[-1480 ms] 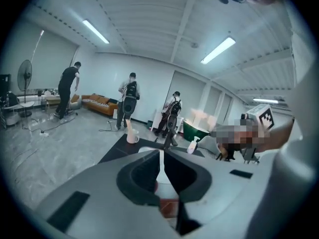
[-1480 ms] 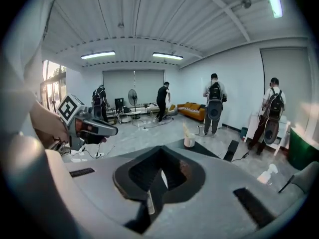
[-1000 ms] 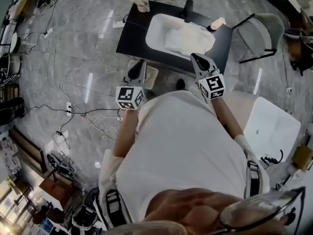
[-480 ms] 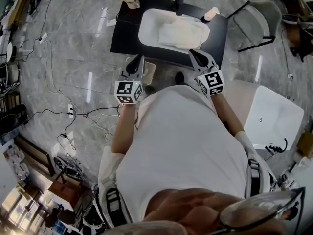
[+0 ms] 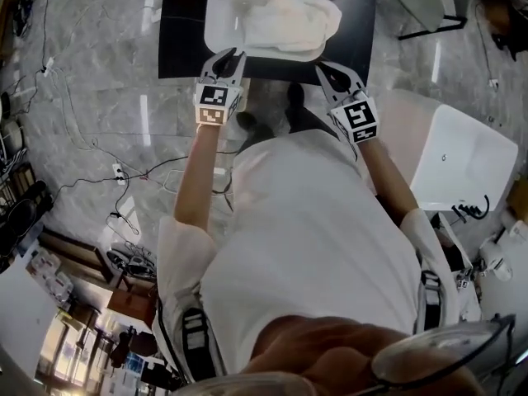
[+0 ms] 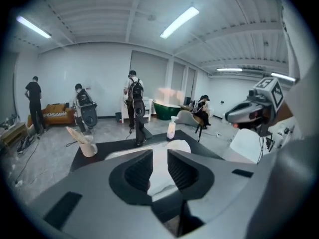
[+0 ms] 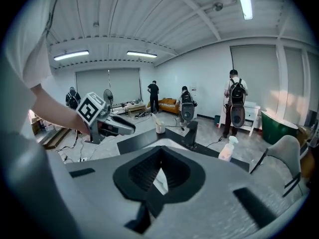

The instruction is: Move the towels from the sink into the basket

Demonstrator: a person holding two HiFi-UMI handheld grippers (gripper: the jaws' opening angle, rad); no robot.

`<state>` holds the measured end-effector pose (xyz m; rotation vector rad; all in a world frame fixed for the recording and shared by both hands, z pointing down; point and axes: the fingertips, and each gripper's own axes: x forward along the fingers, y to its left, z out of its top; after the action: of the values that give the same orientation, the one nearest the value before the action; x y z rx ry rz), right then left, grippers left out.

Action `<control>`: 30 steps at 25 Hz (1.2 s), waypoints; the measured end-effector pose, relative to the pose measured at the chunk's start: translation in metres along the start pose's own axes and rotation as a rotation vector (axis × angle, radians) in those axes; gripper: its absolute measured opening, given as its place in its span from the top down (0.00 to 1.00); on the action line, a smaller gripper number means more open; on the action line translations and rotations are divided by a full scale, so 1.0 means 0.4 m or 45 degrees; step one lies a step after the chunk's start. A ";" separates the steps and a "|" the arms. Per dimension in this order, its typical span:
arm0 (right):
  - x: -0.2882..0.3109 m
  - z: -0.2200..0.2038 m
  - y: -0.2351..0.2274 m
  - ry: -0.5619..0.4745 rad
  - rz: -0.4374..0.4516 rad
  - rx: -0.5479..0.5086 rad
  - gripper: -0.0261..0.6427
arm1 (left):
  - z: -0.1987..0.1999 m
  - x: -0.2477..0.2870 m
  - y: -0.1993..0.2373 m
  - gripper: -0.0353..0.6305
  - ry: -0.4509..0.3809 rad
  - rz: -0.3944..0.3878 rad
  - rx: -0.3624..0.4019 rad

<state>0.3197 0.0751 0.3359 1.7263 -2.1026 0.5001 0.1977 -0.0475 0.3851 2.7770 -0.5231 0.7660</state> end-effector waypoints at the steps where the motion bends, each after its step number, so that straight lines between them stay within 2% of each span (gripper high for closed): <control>1: 0.008 -0.013 -0.017 0.015 -0.003 0.010 0.97 | -0.018 0.049 0.008 0.82 0.040 -0.020 0.010; 2: 0.016 -0.027 -0.032 0.032 -0.005 0.020 0.97 | -0.035 0.095 0.016 0.74 0.078 -0.037 0.015; 7: 0.068 -0.099 -0.069 0.095 0.023 0.042 0.97 | -0.184 0.320 0.077 0.71 0.304 -0.085 0.057; 12: 0.139 -0.174 -0.063 0.165 0.088 0.064 0.97 | -0.359 0.539 0.152 0.55 0.479 -0.157 0.139; 16: 0.181 -0.238 -0.065 0.232 0.145 0.092 0.97 | -0.459 0.652 0.159 0.42 0.611 -0.235 0.066; 18: 0.200 -0.266 -0.067 0.248 0.163 0.102 0.97 | -0.505 0.696 0.171 0.38 0.670 -0.257 0.047; 20: 0.214 -0.284 -0.069 0.246 0.167 0.110 0.97 | -0.551 0.722 0.176 0.35 0.728 -0.306 -0.012; 22: 0.220 -0.300 -0.072 0.252 0.169 0.116 0.97 | -0.584 0.726 0.153 0.36 0.780 -0.392 -0.129; 23: 0.221 -0.307 -0.075 0.257 0.170 0.117 0.97 | -0.588 0.723 0.142 0.41 0.792 -0.426 -0.169; 24: 0.222 -0.312 -0.079 0.261 0.171 0.118 0.97 | -0.586 0.717 0.133 0.52 0.794 -0.445 -0.189; 27: 0.219 -0.309 -0.094 0.263 0.166 0.120 0.97 | -0.570 0.690 0.124 0.76 0.791 -0.423 -0.180; 30: 0.215 -0.284 -0.102 0.244 0.161 0.107 0.97 | -0.540 0.645 0.122 0.82 0.776 -0.392 -0.166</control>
<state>0.3514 0.0507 0.4788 1.5279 -2.0869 0.7692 0.2876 -0.1008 0.7087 2.2538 -0.0257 1.3557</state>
